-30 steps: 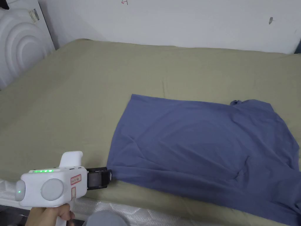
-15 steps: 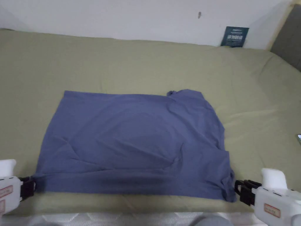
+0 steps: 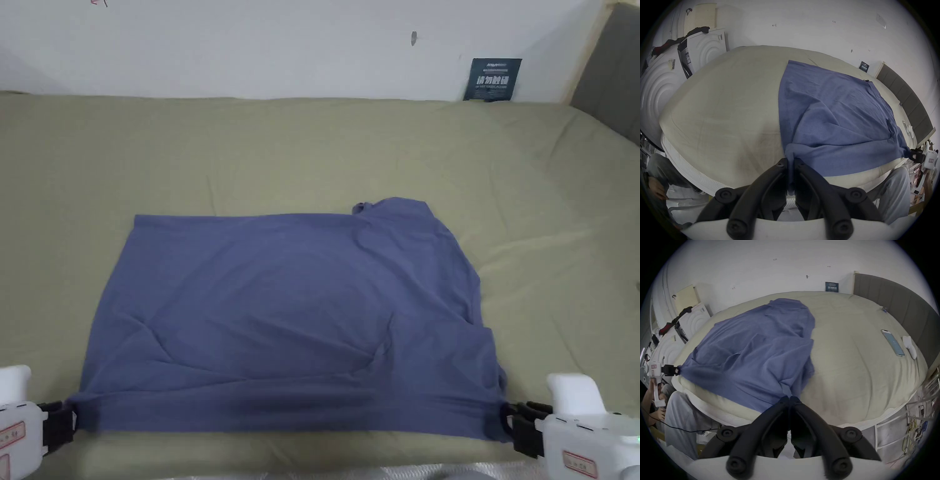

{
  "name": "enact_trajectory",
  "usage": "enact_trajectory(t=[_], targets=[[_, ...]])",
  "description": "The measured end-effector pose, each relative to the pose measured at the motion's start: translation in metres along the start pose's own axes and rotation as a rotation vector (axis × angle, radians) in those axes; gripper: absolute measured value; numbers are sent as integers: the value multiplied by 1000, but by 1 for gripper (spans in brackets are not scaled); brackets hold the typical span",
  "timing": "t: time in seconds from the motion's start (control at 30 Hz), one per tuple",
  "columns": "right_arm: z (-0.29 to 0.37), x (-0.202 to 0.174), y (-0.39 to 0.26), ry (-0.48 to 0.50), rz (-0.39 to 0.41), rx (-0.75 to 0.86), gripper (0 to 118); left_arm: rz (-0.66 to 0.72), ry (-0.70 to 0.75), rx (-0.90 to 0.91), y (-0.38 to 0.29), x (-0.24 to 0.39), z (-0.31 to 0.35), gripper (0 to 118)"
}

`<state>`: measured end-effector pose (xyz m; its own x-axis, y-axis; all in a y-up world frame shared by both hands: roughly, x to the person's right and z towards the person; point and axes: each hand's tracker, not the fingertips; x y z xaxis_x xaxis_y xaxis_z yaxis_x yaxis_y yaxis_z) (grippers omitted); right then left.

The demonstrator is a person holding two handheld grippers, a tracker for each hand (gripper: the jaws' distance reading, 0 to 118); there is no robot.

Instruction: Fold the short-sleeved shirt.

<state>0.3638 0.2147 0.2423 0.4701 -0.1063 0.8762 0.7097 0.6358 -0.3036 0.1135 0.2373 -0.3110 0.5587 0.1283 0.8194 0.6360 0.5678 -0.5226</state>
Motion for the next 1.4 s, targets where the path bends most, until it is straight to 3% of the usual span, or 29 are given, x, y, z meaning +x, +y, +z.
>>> enact_trajectory(t=[0.07,0.17,0.47,0.77,1.1,1.4], targets=[[6,4,0,63,-47,-31,3,5,6,3,0,-1,1,4],[14,3,-1,25,-5,0,3,1,3,3,0,-1,4,4],[31,3,14,17,-8,52,3,-15,-6,27,9,2,19,4],[30,-2,78,9,35,105,3,-68,-21,58,63,10,28,4],[-36,-5,176,-32,89,102,3,-59,-31,57,159,26,-20,4],[-116,-10,215,-75,114,4,3,-33,-9,-37,195,37,-92,4]])
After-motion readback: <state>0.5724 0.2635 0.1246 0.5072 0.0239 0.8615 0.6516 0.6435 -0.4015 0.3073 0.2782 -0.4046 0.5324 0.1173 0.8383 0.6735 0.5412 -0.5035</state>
